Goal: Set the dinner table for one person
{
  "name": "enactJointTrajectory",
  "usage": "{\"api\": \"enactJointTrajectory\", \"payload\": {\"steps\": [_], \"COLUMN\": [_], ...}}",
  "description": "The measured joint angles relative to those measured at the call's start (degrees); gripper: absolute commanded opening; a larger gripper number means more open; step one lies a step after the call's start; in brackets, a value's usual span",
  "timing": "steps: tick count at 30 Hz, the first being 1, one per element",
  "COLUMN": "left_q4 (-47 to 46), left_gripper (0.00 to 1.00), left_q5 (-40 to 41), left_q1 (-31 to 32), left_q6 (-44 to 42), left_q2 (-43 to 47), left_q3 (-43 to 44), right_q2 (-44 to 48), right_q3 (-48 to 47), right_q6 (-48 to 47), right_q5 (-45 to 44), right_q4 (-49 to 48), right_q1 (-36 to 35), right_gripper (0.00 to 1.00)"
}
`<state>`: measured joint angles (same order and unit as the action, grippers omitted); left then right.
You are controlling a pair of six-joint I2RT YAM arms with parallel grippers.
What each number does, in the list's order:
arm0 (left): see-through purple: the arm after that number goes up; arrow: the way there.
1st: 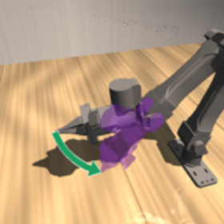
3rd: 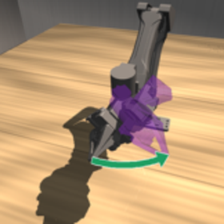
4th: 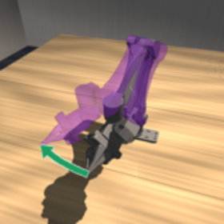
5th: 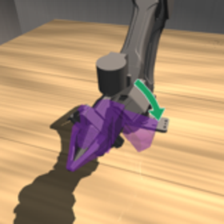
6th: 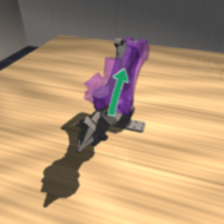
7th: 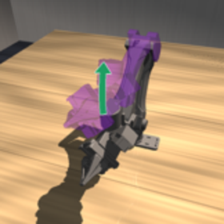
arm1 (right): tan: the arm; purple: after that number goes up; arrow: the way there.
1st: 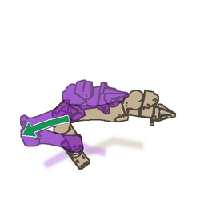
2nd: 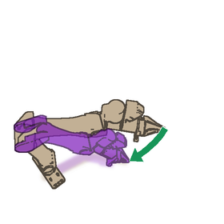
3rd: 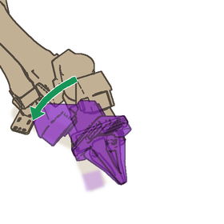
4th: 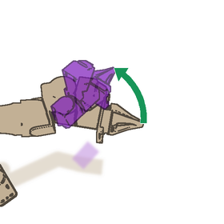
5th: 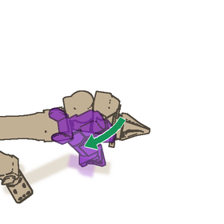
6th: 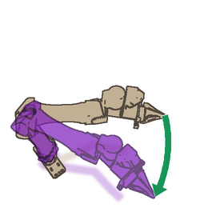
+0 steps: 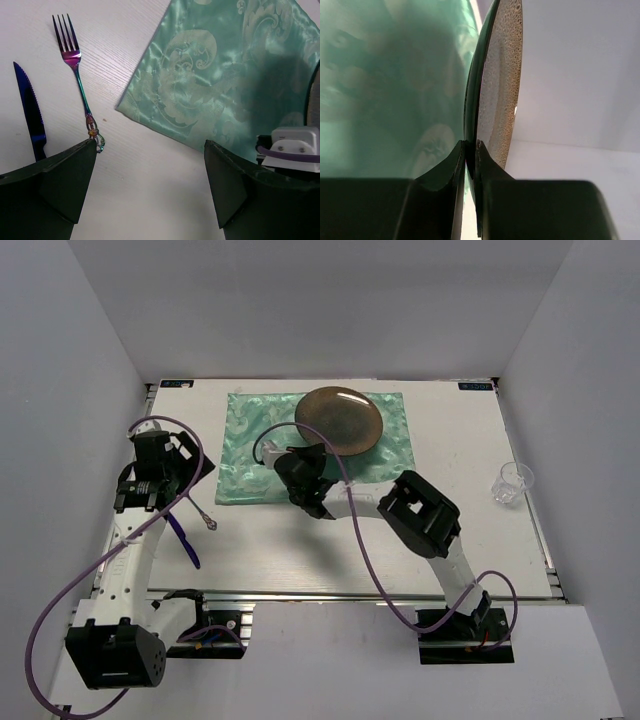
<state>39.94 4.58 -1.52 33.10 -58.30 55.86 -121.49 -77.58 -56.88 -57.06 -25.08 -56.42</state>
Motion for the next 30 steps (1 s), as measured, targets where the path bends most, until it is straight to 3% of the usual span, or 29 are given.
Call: {"api": "enactJointTrajectory", "payload": {"steps": [15, 30], "left_q4": [-0.1, -0.3], "left_gripper": [0.98, 0.98], "left_q5": [-1.8, -3.8], "left_q1": [-2.6, -2.8], "left_q6": [0.4, 0.3], "left_q2": [0.0, -0.2], "left_q3": [-0.7, -1.1], "right_q2": [-9.1, -10.2], "right_q3": [-9.0, -9.4], "right_q6": [5.8, 8.2], "right_q5": [4.6, 5.9], "right_q4": [7.8, 8.9], "right_q1": [-3.5, -1.6], "right_gripper": [0.00, 0.00]}}
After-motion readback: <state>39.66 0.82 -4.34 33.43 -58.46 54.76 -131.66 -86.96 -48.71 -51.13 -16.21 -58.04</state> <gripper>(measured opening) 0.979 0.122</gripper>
